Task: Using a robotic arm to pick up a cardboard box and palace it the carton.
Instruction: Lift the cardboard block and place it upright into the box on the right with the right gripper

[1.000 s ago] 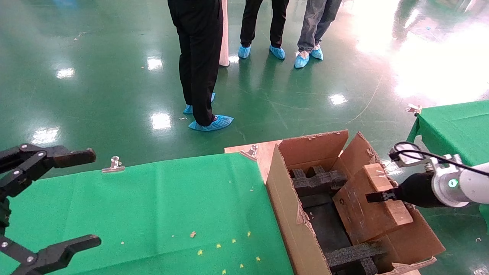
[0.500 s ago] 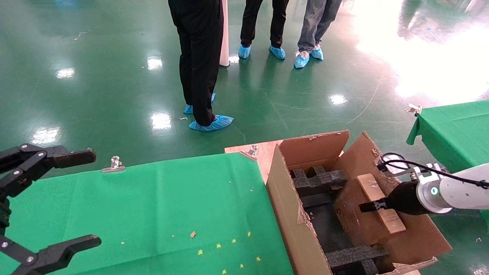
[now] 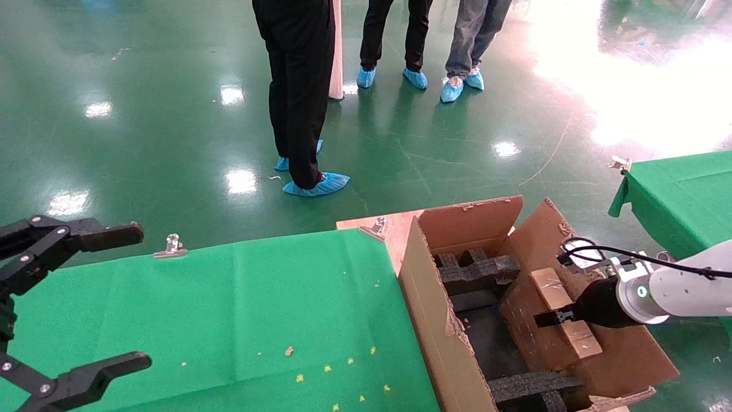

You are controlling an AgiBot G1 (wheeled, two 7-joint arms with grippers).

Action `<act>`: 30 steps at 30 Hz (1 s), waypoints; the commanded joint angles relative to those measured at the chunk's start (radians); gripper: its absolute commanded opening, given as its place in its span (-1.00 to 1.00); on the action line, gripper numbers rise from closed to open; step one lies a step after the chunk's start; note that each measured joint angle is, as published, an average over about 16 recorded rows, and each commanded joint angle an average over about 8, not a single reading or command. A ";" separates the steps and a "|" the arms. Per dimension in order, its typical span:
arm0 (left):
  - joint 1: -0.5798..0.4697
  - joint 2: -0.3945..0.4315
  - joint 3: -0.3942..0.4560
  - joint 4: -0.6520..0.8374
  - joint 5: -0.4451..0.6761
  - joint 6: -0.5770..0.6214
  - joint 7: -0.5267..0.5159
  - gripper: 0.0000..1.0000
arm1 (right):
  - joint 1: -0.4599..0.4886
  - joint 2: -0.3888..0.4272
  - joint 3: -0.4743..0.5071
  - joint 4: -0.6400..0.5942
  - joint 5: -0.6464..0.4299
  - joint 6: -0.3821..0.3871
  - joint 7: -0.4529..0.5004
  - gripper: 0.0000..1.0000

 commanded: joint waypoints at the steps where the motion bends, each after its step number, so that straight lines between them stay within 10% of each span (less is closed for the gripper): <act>1: 0.000 0.000 0.000 0.000 0.000 0.000 0.000 1.00 | -0.007 -0.002 0.007 -0.009 0.012 -0.005 -0.016 0.71; 3: 0.000 0.000 0.000 0.000 0.000 0.000 0.000 1.00 | -0.009 -0.003 0.009 -0.011 0.016 -0.006 -0.020 1.00; 30: 0.000 0.000 0.001 0.001 -0.001 0.000 0.001 1.00 | 0.043 0.014 0.020 0.008 0.004 -0.007 -0.028 1.00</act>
